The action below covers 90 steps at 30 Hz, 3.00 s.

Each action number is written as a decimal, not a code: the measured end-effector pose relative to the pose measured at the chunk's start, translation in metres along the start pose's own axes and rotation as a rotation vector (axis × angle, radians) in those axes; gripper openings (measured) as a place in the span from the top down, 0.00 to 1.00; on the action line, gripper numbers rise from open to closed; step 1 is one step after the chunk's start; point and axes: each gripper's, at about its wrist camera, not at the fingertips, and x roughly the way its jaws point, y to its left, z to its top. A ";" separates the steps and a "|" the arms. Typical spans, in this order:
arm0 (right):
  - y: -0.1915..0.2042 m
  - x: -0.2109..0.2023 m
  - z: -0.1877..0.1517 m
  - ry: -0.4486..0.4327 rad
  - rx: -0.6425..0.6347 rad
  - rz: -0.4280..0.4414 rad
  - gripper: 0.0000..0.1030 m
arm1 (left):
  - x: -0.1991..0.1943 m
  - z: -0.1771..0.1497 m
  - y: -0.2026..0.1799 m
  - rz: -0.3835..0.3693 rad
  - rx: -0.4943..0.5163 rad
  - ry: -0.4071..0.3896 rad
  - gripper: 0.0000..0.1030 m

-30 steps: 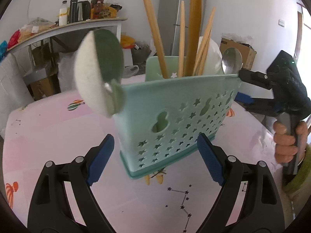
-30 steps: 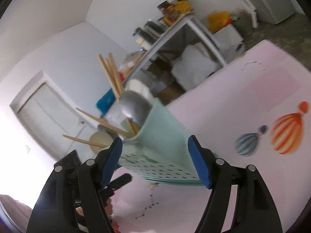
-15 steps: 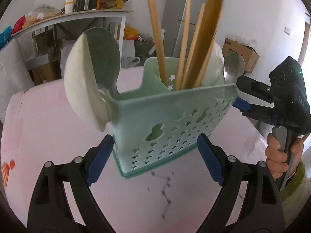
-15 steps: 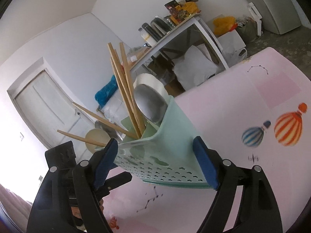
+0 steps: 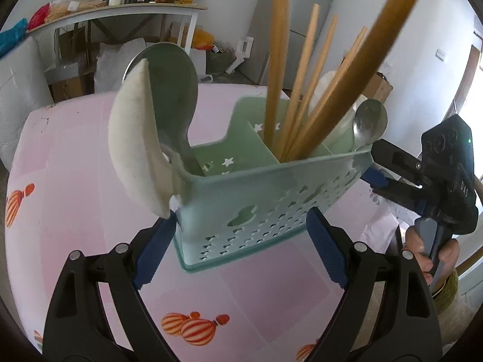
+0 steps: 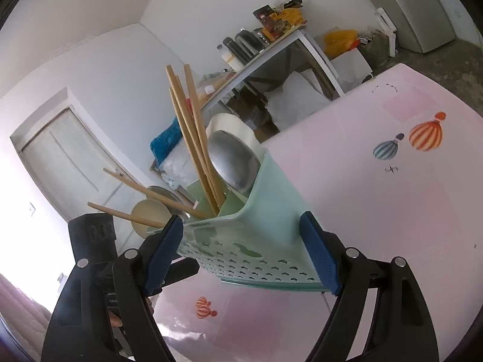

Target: Organize utensils

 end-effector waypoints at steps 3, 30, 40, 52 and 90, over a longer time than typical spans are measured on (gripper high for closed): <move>0.000 -0.001 0.001 -0.001 0.005 -0.004 0.24 | 0.001 -0.002 -0.002 0.006 0.012 -0.003 0.19; 0.083 -0.027 -0.090 -0.011 -0.311 -0.856 0.06 | -0.039 -0.052 -0.035 0.394 0.043 -0.107 0.09; 0.086 -0.026 -0.085 -0.030 -0.333 -0.885 0.06 | -0.053 -0.052 -0.035 0.603 -0.006 -0.169 0.08; 0.083 -0.025 -0.075 -0.030 -0.324 -0.887 0.06 | -0.062 -0.053 -0.014 0.700 -0.065 -0.157 0.08; 0.090 -0.024 -0.076 -0.022 -0.332 -0.888 0.06 | -0.059 -0.051 0.005 0.721 -0.112 -0.105 0.08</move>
